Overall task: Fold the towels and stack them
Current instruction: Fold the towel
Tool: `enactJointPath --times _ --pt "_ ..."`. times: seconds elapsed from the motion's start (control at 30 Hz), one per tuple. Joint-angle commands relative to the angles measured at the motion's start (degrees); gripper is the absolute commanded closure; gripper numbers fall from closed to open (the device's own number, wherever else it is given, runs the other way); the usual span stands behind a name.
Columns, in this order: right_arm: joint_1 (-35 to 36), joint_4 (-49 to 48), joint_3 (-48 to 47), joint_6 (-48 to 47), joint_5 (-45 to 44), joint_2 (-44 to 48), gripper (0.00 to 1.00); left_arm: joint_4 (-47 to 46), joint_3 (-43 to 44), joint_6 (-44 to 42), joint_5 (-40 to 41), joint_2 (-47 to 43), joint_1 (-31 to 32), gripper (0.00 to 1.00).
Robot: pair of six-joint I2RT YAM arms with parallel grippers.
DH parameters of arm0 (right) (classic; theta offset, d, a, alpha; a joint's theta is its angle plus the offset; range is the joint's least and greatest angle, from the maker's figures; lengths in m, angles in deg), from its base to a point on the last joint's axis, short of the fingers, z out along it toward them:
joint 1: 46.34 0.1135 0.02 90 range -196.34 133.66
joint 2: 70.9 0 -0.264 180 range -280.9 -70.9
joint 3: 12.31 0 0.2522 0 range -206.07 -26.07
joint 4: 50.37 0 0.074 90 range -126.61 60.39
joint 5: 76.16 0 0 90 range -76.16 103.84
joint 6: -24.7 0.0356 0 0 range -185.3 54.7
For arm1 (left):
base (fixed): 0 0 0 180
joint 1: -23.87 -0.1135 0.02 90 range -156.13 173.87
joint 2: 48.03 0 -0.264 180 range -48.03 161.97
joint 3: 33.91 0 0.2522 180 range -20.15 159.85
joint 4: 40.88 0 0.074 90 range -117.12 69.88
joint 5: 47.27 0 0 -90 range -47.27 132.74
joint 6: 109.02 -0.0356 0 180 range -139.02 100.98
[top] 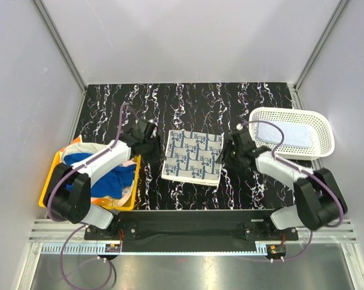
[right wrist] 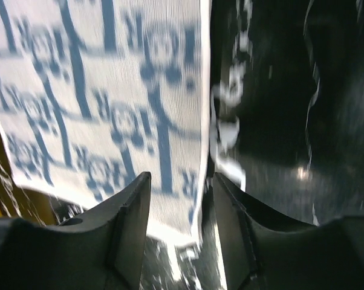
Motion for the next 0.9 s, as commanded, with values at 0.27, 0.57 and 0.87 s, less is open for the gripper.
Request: enactJointPath --times 0.27,0.57,0.87 --pt "-6.4 -0.7 -21.5 -6.5 -7.0 -23.1 0.50 -8.4 21.9 -11.1 2.4 17.0 -4.3 0.51" --pt "-6.4 2.8 -33.5 -9.1 -8.4 -34.3 0.53 -9.5 29.3 -11.6 5.3 31.1 -4.7 0.48" --pt "-6.3 3.1 -40.3 -13.6 -6.9 -41.7 0.55 -5.6 28.9 -4.0 14.8 33.1 -4.9 0.47"
